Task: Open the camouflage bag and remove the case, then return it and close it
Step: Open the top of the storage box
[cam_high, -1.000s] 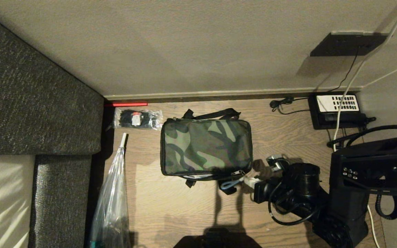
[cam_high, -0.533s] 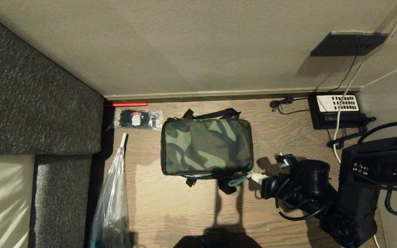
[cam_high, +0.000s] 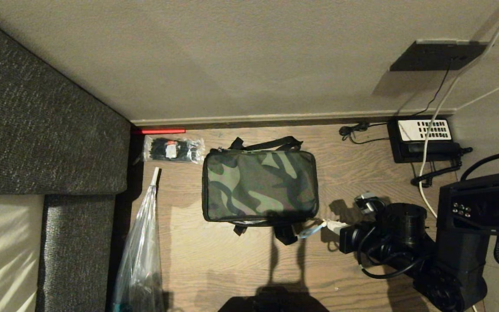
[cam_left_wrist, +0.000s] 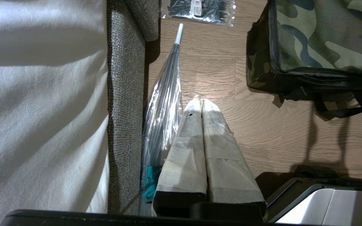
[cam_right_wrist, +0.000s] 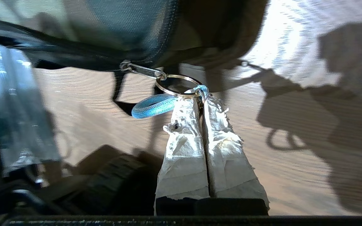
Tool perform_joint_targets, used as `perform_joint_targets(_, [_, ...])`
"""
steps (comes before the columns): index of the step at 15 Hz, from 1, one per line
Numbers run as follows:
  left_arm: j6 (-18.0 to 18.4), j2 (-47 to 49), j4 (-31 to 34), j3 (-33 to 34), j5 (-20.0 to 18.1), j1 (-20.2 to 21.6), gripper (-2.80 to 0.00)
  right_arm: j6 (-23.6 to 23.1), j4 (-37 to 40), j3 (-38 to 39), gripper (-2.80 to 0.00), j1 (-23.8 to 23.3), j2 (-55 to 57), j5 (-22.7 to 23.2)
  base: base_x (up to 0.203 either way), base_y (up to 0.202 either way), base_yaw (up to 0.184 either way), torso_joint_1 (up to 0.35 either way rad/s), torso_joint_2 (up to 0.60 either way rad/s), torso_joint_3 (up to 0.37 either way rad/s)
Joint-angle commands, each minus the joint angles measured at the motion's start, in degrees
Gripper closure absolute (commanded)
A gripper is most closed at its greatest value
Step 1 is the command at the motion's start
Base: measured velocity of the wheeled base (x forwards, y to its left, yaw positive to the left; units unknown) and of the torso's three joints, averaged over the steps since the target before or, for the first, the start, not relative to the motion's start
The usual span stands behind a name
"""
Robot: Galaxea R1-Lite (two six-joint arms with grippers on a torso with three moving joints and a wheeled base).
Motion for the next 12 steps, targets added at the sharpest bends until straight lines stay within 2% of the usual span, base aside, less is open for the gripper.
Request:
perform_joint_targets(1, [0.0, -0.1, 0.0, 0.2, 0.0, 0.0, 0.0, -0.7, -0.7, 0.0, 0.0, -1.3, 0.6, 0.1, 0.0, 0.0, 0.0, 0.0, 0.0, 0.0])
perform_joint_targets(9, [0.0, -0.1, 0.0, 0.2, 0.0, 0.0, 0.0, -2.7, -0.6, -1.6, 0.0, -5.9, -0.6, 0.2, 0.0, 0.0, 0.0, 0.0, 0.0, 0.0])
perform_joint_targets(12, [0.0, -0.1, 0.0, 0.2, 0.0, 0.0, 0.0, -3.7, -0.7, -2.7, 0.0, -5.9, -1.7, 0.2, 0.0, 0.0, 0.0, 0.0, 0.0, 0.0])
